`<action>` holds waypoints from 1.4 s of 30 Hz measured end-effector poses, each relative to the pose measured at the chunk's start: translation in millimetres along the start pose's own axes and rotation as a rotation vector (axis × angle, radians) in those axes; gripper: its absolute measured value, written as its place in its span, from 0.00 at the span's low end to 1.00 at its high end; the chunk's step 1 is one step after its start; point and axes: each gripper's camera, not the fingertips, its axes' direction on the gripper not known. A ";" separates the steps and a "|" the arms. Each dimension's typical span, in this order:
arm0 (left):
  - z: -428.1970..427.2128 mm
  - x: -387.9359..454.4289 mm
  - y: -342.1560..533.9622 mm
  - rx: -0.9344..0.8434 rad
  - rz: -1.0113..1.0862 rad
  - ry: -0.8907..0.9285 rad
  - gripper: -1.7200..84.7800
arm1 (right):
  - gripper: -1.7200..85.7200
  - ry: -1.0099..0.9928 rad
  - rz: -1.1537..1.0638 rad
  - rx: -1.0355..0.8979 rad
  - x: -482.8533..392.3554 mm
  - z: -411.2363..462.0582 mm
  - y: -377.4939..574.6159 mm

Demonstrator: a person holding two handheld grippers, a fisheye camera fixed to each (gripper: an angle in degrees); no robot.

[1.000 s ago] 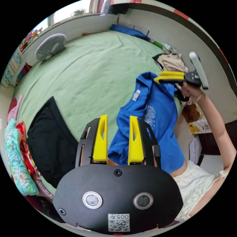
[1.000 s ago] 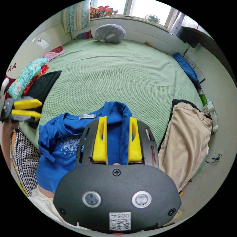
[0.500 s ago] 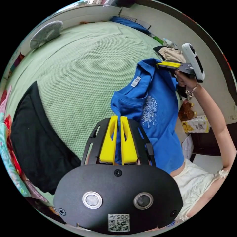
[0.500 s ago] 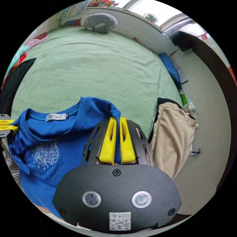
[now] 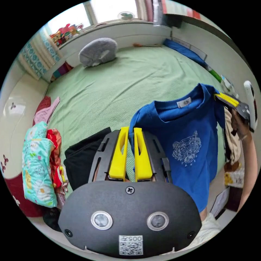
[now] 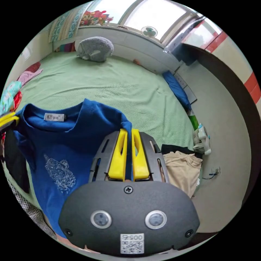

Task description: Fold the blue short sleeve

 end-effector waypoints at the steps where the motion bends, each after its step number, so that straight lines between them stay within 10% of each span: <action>1: 3.0 -3.7 1.9 0.000 -0.016 0.003 0.07 | 0.05 -0.006 0.006 -0.006 -0.8 2.5 1.1; 18: 36.3 39.5 274.7 0.013 0.060 0.262 0.08 | 0.09 -0.304 -0.137 -0.063 15.1 4.6 283.1; 42: 57.4 44.0 377.8 -0.027 0.023 0.250 0.02 | 0.03 -0.272 -0.081 -0.005 36.9 28.4 356.1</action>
